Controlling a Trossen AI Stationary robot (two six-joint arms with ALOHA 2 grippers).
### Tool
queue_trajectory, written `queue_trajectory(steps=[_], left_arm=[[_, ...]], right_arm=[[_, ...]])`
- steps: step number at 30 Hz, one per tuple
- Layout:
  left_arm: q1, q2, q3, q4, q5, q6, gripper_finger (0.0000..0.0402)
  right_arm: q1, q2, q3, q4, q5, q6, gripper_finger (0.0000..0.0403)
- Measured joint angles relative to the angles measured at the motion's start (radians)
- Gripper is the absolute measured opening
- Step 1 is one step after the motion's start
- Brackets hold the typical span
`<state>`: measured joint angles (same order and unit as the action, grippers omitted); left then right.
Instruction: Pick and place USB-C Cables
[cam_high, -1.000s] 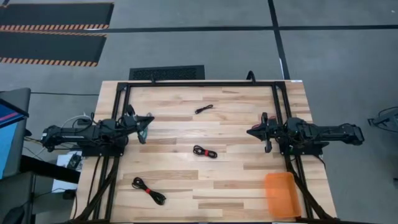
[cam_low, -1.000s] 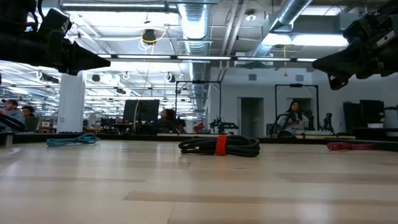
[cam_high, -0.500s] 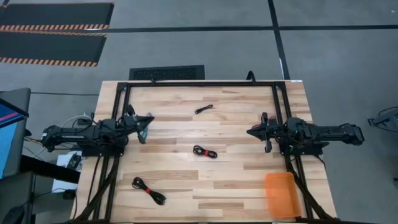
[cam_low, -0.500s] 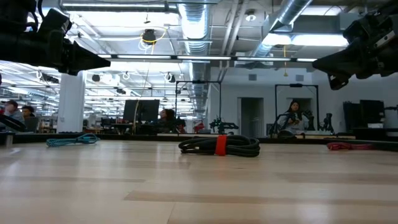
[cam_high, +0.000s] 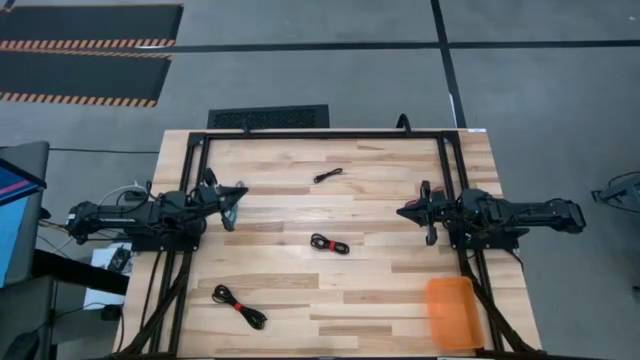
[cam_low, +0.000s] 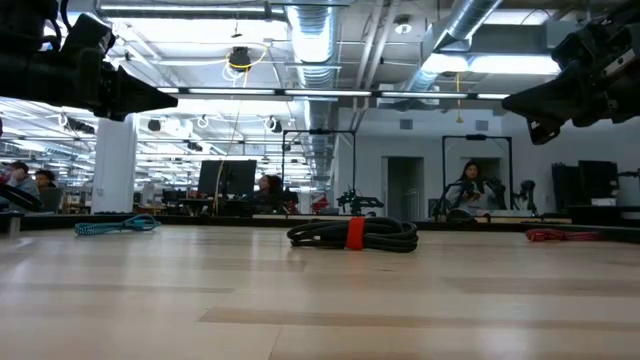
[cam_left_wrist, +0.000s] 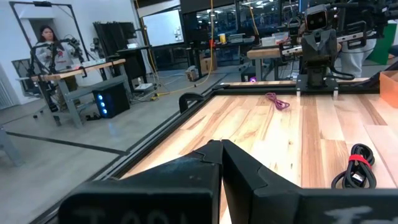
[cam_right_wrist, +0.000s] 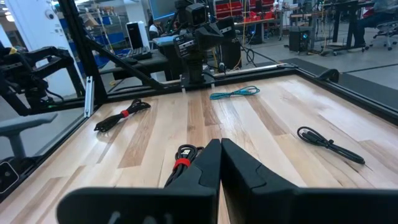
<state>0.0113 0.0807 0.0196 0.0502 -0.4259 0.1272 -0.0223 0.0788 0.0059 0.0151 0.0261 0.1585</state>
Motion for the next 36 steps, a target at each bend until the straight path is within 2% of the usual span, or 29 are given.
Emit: queue_trajectory(steps=[16,21,27,30,36], left_arm=[[0.000,0.000,0.000,0.006,0.000,0.000,0.0000],[0.000,0.000,0.000,0.014,0.013,-0.045,0.0000],[0.000,0.000,0.000,0.028,0.011,-0.117,0.0000],[0.000,0.000,0.000,0.063,-0.033,-0.066,0.0000],[0.000,0.000,0.000,0.114,-0.037,0.063,0.0000]], right_arm=[[0.000,0.000,0.000,0.000,0.000,-0.005,0.0033],[0.001,0.000,0.000,0.000,0.000,-0.160,0.0033],[0.001,0.000,0.000,0.000,0.000,-0.149,0.0033],[0.001,0.000,0.000,0.000,0.000,-0.160,0.0033],[-0.007,0.000,0.000,0.034,0.007,-0.328,0.0033]])
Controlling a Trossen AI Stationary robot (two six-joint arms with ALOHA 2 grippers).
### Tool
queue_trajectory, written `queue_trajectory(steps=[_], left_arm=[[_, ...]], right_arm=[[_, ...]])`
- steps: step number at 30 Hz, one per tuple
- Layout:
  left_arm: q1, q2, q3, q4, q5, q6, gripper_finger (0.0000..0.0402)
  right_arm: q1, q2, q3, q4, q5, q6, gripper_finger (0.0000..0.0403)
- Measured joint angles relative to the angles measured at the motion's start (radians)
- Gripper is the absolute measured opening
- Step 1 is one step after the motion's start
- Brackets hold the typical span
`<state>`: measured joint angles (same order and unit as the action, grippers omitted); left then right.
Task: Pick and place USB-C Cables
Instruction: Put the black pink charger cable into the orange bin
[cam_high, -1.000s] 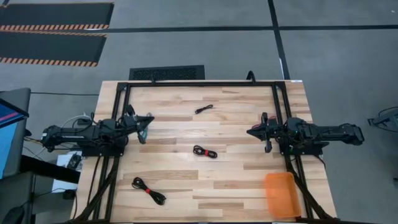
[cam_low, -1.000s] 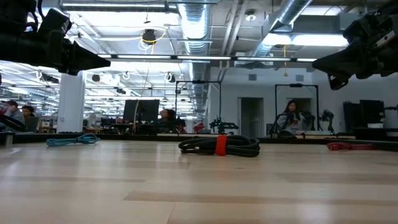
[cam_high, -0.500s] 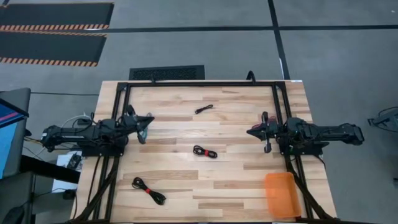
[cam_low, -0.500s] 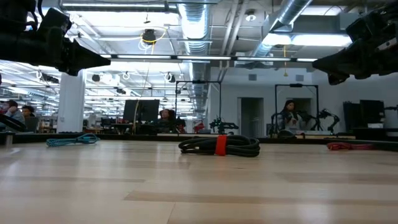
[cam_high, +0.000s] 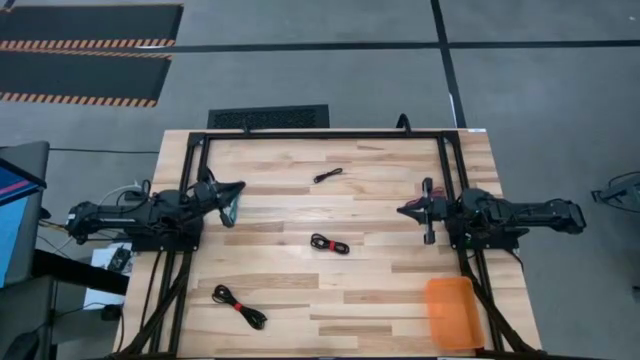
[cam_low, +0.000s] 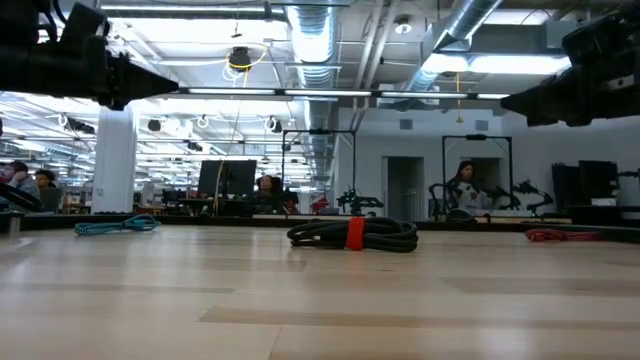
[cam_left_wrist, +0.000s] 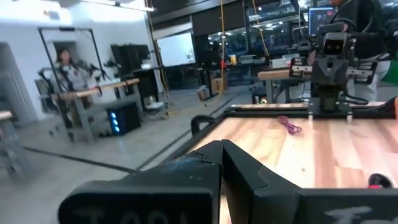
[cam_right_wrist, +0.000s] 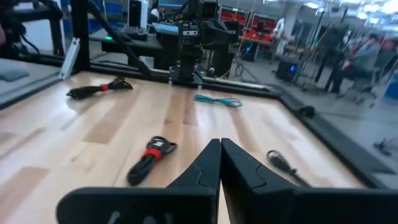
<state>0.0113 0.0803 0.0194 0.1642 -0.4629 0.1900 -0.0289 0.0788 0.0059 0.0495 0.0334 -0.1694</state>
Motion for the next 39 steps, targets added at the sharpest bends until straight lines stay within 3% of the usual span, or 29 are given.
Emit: queue_trajectory(steps=[4,8,11,20,29,36,39], left_arm=[[0.009,0.000,0.000,0.032,-0.017,0.059,0.0000],[0.027,0.000,-0.008,0.004,-0.049,0.055,0.0000],[0.039,0.006,-0.008,-0.088,-0.050,0.027,0.0000],[0.040,0.074,-0.009,-0.079,-0.002,-0.111,0.0000],[0.040,0.152,-0.010,-0.082,0.060,-0.181,0.0000],[0.040,0.263,-0.011,-0.087,0.084,-0.253,0.0000],[0.040,0.303,-0.011,-0.087,0.074,-0.268,0.0000]], right_arm=[[-0.003,0.000,0.000,0.158,0.004,0.013,0.0033],[-0.015,0.027,0.000,0.311,0.015,0.195,0.0033],[-0.021,0.032,0.000,0.362,0.020,0.294,0.0033],[0.051,0.127,0.000,0.455,0.018,0.405,0.0033],[0.177,0.537,0.011,0.904,0.048,0.274,0.0033],[0.181,0.974,0.228,0.945,0.059,0.266,0.0033],[0.165,1.162,0.346,0.929,0.119,0.218,0.0033]])
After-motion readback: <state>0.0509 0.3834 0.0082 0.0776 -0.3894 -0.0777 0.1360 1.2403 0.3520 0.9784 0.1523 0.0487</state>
